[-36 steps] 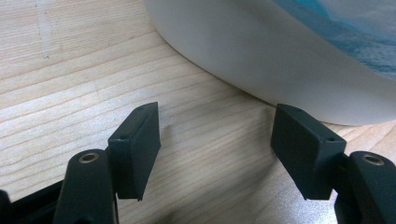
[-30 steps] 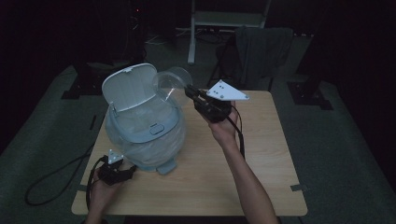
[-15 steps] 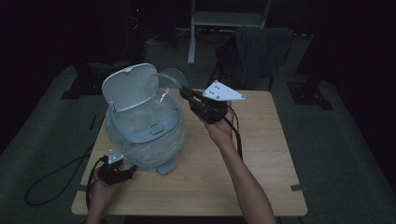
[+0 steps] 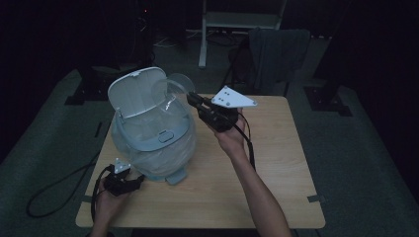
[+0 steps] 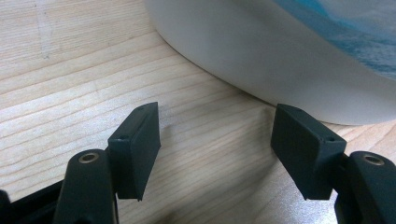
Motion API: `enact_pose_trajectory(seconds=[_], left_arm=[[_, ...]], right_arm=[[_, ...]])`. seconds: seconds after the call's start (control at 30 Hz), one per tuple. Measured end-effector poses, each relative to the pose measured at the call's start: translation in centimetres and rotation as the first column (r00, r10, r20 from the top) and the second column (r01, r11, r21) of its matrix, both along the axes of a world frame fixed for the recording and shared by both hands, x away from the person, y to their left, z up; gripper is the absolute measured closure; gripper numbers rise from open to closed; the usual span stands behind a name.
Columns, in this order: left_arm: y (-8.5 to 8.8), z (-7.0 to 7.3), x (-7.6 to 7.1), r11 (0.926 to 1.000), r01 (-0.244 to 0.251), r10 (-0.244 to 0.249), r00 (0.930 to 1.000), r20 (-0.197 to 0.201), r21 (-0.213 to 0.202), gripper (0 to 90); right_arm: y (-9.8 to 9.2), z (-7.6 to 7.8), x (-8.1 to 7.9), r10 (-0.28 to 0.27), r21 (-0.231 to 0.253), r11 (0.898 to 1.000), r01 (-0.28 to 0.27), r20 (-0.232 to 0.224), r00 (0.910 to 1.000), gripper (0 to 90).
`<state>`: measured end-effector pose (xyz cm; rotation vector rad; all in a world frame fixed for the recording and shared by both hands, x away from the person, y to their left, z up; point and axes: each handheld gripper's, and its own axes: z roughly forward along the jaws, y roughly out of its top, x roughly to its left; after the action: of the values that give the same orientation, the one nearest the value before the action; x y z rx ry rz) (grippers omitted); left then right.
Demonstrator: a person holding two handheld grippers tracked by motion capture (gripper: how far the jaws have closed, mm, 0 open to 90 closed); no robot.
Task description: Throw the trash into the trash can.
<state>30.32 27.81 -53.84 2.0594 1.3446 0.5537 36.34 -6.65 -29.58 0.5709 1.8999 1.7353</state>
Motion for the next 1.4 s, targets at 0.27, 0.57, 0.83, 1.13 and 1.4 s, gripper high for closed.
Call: enact_pose_trajectory(seconds=[0.27,0.57,0.83,1.13,1.4], left_arm=[[0.0,0.0,0.0,1.0000,0.001,-0.001,1.0000,-0.001,0.000,33.6],[0.0,0.0,0.0,1.0000,-0.001,0.001,1.0000,0.000,0.001,33.6],[0.0,0.0,0.0,1.0000,0.001,-0.001,1.0000,0.000,0.001,33.6],[0.0,0.0,0.0,1.0000,0.001,-0.001,1.0000,0.000,0.000,33.6],[0.0,0.0,0.0,1.0000,0.001,-0.001,1.0000,0.000,0.001,33.6]], right_arm=[[0.4,0.0,-0.2,0.015,-0.001,1.000,-0.015,0.002,0.9999,83.6],[0.6,0.1,-0.4,0.025,-0.001,1.000,-0.025,0.004,0.9997,83.6],[0.9,0.0,-0.4,0.038,0.001,0.999,-0.038,0.003,0.9993,83.6],[1.1,0.1,-0.7,0.048,-0.002,0.999,-0.048,0.005,0.9988,83.6],[1.5,0.1,-0.8,0.063,-0.011,0.998,-0.063,0.007,0.9980,83.6]])
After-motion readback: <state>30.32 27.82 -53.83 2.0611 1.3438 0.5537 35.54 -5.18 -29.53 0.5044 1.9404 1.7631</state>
